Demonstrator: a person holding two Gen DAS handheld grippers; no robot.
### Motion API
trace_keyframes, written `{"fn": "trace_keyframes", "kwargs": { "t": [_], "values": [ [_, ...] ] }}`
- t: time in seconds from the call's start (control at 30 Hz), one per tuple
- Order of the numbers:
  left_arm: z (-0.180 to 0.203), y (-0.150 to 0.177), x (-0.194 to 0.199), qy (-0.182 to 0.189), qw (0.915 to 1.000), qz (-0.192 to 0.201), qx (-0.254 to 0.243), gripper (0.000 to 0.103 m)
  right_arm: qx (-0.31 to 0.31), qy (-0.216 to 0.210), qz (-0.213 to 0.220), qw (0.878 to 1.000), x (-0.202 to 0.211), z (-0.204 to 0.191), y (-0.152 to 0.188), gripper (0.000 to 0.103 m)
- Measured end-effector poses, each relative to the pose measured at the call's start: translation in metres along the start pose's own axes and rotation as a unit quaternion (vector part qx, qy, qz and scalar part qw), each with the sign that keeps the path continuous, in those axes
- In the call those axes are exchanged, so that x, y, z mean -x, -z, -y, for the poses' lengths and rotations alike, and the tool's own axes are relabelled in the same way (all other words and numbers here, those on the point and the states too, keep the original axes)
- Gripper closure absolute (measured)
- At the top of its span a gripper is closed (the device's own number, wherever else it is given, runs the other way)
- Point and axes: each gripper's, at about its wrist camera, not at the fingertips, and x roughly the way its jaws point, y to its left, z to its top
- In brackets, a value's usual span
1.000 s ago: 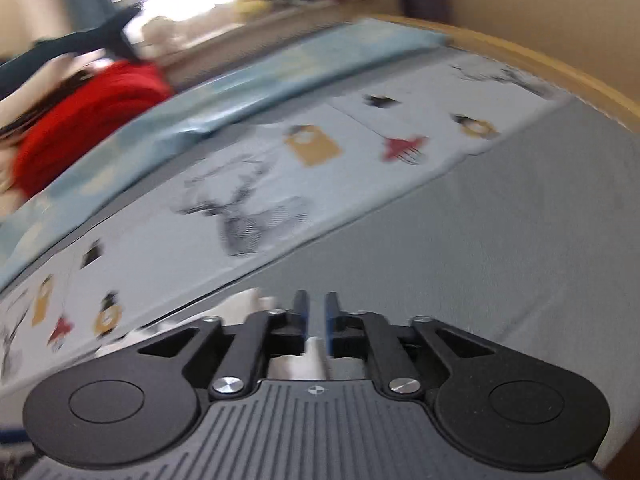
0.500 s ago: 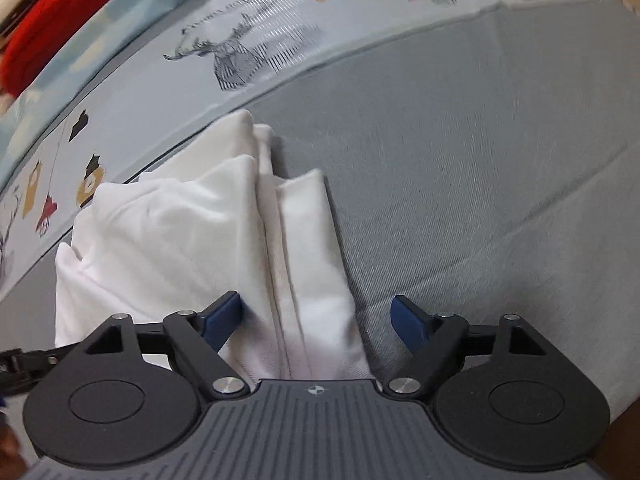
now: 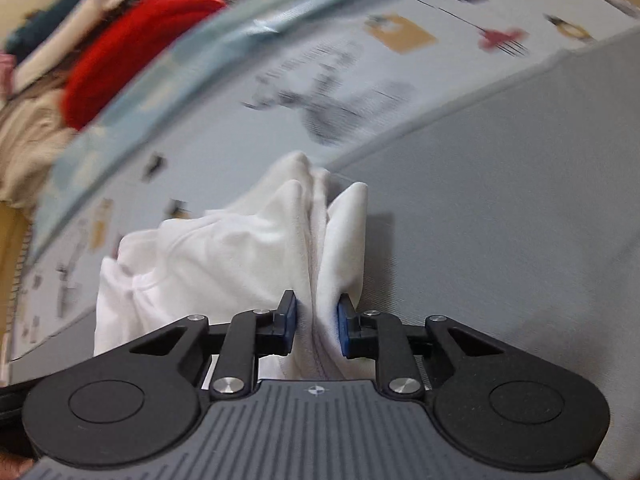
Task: Fold small clothes
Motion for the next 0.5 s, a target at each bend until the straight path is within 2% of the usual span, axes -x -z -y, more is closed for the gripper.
{"fn": "trace_keyframes", "kwargs": {
  "t": [0.07,0.17,0.2,0.23,0.3,0.33,0.4,0.5],
  "values": [
    [-0.011,-0.010,0.020,-0.012,0.9988,0.045,-0.013,0.066,0.021,-0.022,0.021,0.999,-0.003,-0.022,-0.004,0.082],
    [-0.037,-0.022,0.050,-0.033,0.9935,0.109,0.008,0.049,0.044,-0.063,0.071,0.995,-0.002,-0.053,-0.009,0.080],
    [-0.047,-0.025,0.059,-0.039,0.9913,0.124,0.020,0.041,0.054,-0.069,0.088,0.992,-0.001,-0.062,-0.011,0.077],
    [-0.055,-0.026,0.064,-0.039,0.9905,0.128,0.031,0.039,0.062,-0.064,0.101,0.991,-0.002,-0.069,-0.013,0.075],
    [-0.073,-0.026,0.066,-0.037,0.9917,0.109,0.058,0.038,0.064,-0.013,0.122,0.990,-0.005,-0.077,-0.012,0.061],
    [-0.079,-0.025,0.065,-0.033,0.9926,0.095,0.068,0.038,0.062,0.006,0.124,0.990,-0.006,-0.077,-0.013,0.061],
    [-0.084,-0.020,0.060,-0.022,0.9954,0.062,0.069,0.038,0.053,-0.006,0.106,0.993,-0.010,-0.074,-0.016,0.061],
    [-0.079,-0.011,0.046,-0.017,0.9989,0.017,0.041,0.038,0.062,-0.026,0.070,0.995,-0.013,-0.073,-0.013,0.061]
  ]
}}
